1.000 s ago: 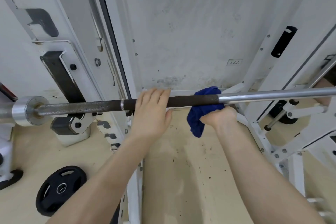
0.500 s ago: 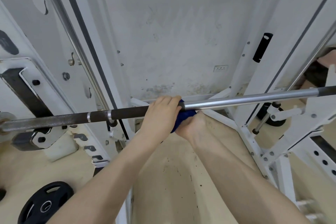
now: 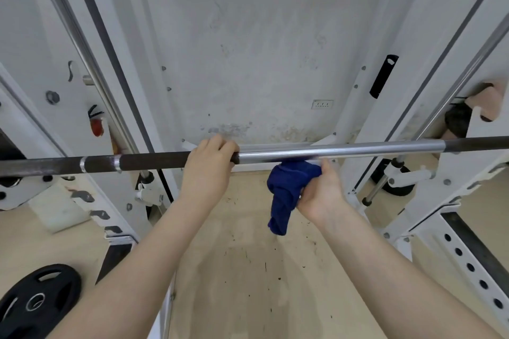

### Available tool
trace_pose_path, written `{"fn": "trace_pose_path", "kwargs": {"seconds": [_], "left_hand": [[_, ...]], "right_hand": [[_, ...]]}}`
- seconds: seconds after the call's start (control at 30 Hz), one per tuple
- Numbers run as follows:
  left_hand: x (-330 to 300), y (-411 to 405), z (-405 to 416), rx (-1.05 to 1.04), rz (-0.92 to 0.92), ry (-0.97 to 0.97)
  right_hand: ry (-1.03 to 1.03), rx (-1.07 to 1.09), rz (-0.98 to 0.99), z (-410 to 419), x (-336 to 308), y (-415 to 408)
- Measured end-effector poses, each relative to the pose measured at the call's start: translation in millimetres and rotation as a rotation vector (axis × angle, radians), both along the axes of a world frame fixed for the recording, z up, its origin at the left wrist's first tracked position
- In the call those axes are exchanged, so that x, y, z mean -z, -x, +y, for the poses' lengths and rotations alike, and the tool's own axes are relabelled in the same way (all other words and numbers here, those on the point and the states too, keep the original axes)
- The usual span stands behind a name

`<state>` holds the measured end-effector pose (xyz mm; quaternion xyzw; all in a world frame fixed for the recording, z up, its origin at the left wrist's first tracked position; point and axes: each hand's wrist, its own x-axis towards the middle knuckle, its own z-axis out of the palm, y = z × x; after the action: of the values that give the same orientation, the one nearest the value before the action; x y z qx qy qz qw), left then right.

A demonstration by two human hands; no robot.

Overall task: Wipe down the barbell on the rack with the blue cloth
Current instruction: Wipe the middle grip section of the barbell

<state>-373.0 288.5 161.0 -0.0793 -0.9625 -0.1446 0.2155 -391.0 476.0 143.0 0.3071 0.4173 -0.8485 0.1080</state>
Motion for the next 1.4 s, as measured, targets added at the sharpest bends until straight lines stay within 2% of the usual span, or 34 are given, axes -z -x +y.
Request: {"fn": "trace_pose_path", "kwargs": {"seconds": [0.03, 0.13, 0.2, 0.3, 0.33, 0.43, 0.47, 0.53, 0.6, 0.67, 0.8, 0.9, 1.0, 1.03, 1.1, 1.17, 1.3, 1.4], "left_hand": [[0.5, -0.3, 0.4, -0.008, 0.004, -0.013], [-0.4, -2.3, 2.9, -0.021, -0.007, -0.012], [-1.5, -3.0, 4.5, -0.03, -0.013, -0.014], [-2.7, -2.6, 6.2, -0.044, -0.021, -0.016], [-2.9, -2.3, 6.7, -0.049, -0.028, -0.016], [-4.1, -1.2, 6.2, -0.06, -0.072, -0.039], [-5.0, -1.3, 4.5, -0.061, -0.089, -0.057], [-8.2, -1.3, -0.7, -0.065, -0.115, -0.092], [-11.8, -0.4, -6.0, -0.061, -0.137, -0.122], [-13.8, 2.6, -9.3, -0.045, -0.162, -0.119], [-19.5, 8.5, -12.7, -0.002, -0.241, -0.112], [-21.5, 9.0, -13.0, 0.036, -0.225, -0.098], [-18.2, 4.6, -14.8, 0.067, -0.168, -0.084], [-17.0, 3.1, -16.0, 0.078, -0.155, -0.088], [-17.3, 2.4, -17.2, 0.083, -0.149, -0.104], [-19.4, 2.9, -16.5, 0.041, -0.166, -0.101], [-18.6, 2.9, -17.9, -0.015, -0.178, -0.131], [-15.7, 4.6, -20.9, 0.051, -0.155, -0.176]], "right_hand": [[-0.003, -0.082, 0.05, -2.2, -3.0, -2.5], [-0.305, -0.244, 0.137, -14.1, -19.6, -12.6], [-0.277, -0.321, 0.189, -20.3, -40.7, -18.7], [-0.333, -0.434, 0.443, -32.7, -69.4, -24.0], [-0.515, -0.438, 0.534, -37.2, -73.4, -21.1], [-1.408, -0.43, 0.801, -58.3, -60.9, 1.3], [-1.642, -0.409, 0.857, -65.3, -49.4, 9.7], [-1.92, -0.377, 0.958, -78.5, -27.6, 15.2], [-1.984, -0.382, 0.964, -85.9, -20.1, 16.4], [-1.986, -0.475, 0.892, -88.6, -23.8, 25.7], [-1.761, -0.592, 0.662, -90.7, -40.7, 45.6], [-1.704, -0.748, 0.396, -77.3, -46.9, 56.9], [-1.701, -0.689, 0.271, -57.2, -48.4, 60.8], [-1.752, -0.625, 0.295, -55.7, -44.7, 56.4], [-1.919, -0.41, 0.471, -62.8, -30.8, 41.0], [-1.931, -0.252, 0.637, -81.9, -19.5, 21.8], [-1.873, -0.152, 0.727, -109.7, -5.9, 10.3], [-1.934, -0.308, 0.774, -101.6, -17.5, 17.7]]}}
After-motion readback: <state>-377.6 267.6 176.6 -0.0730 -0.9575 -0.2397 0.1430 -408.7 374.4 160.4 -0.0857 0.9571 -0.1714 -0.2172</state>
